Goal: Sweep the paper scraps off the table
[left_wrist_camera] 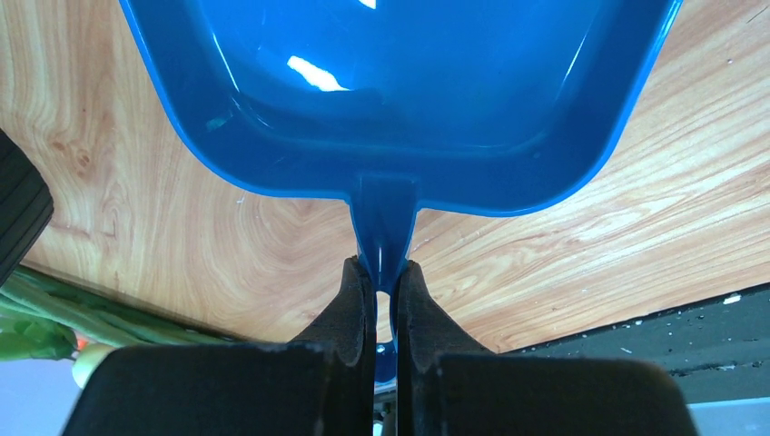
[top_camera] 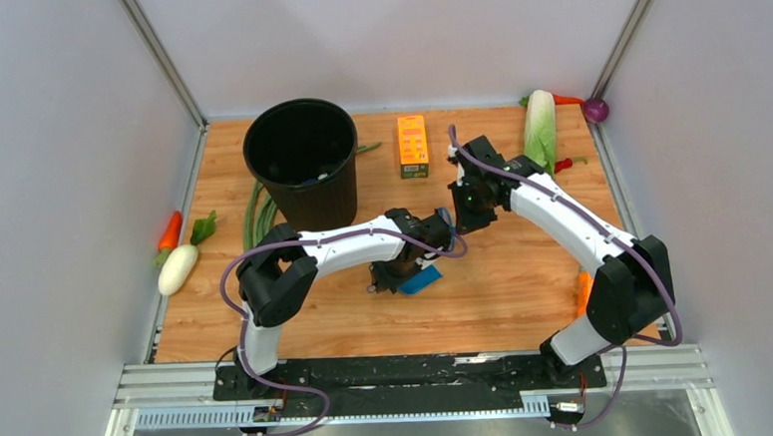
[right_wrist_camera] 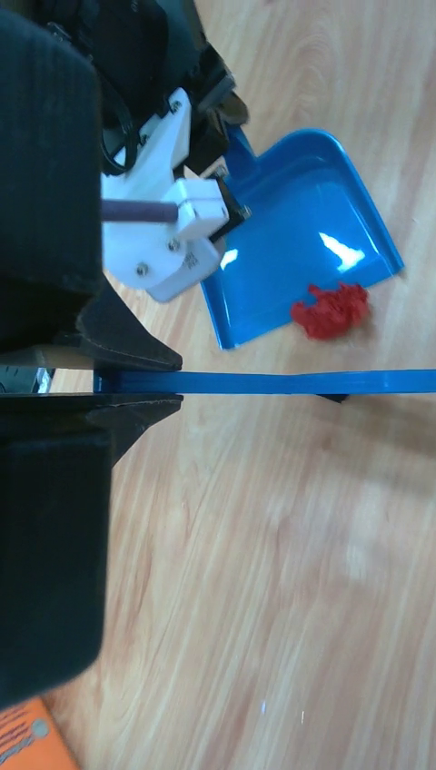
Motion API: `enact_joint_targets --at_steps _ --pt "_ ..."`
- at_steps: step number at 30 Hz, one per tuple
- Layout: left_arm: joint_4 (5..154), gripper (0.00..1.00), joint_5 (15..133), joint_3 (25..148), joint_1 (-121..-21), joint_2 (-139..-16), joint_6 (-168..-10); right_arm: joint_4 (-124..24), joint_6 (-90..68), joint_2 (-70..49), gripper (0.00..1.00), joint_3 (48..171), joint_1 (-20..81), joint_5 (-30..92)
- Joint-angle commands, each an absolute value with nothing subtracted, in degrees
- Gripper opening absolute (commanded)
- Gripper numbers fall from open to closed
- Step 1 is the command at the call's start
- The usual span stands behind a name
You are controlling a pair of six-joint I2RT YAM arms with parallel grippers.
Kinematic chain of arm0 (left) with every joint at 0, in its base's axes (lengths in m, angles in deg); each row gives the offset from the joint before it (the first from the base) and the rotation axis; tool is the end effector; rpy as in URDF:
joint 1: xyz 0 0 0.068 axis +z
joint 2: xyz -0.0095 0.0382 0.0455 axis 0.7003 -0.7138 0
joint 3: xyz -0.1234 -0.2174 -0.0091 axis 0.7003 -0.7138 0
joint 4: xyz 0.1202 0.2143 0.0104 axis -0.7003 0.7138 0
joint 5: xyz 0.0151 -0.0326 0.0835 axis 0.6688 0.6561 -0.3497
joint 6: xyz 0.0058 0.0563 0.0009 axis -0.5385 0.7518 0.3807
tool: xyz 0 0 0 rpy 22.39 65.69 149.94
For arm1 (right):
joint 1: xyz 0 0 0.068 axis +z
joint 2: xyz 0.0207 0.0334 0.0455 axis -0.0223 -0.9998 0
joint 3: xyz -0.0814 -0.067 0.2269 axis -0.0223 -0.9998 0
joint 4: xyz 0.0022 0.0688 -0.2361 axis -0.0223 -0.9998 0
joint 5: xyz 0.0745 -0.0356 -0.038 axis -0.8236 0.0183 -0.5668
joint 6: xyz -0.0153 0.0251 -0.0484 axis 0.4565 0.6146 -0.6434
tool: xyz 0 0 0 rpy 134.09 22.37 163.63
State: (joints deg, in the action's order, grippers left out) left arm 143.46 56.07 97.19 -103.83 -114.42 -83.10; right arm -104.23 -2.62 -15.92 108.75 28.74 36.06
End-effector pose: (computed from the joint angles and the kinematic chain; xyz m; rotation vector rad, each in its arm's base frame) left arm 0.1777 -0.2866 0.1632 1.3855 2.7238 0.2412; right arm 0.2527 0.1333 0.2615 -0.3053 2.7530 0.2651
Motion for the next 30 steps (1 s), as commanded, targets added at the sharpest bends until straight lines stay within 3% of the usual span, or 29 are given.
enact_joint_targets --at_steps 1,11,21,30 --pt "143.86 0.00 56.44 99.18 -103.69 -115.20 -82.46 -100.17 -2.75 -15.45 0.00 107.10 30.89 25.49" --pt "144.04 0.00 56.97 100.32 -103.69 -115.82 -81.85 -94.01 -4.86 -7.36 0.00 99.10 30.81 7.19" --pt "142.98 0.00 57.50 99.89 -103.69 -114.32 -82.64 -94.36 -3.01 -3.76 0.00 97.95 29.76 10.61" --pt "135.70 0.00 58.73 93.65 -103.69 -109.94 -86.59 -101.91 -1.78 -2.87 0.00 100.58 27.38 23.60"
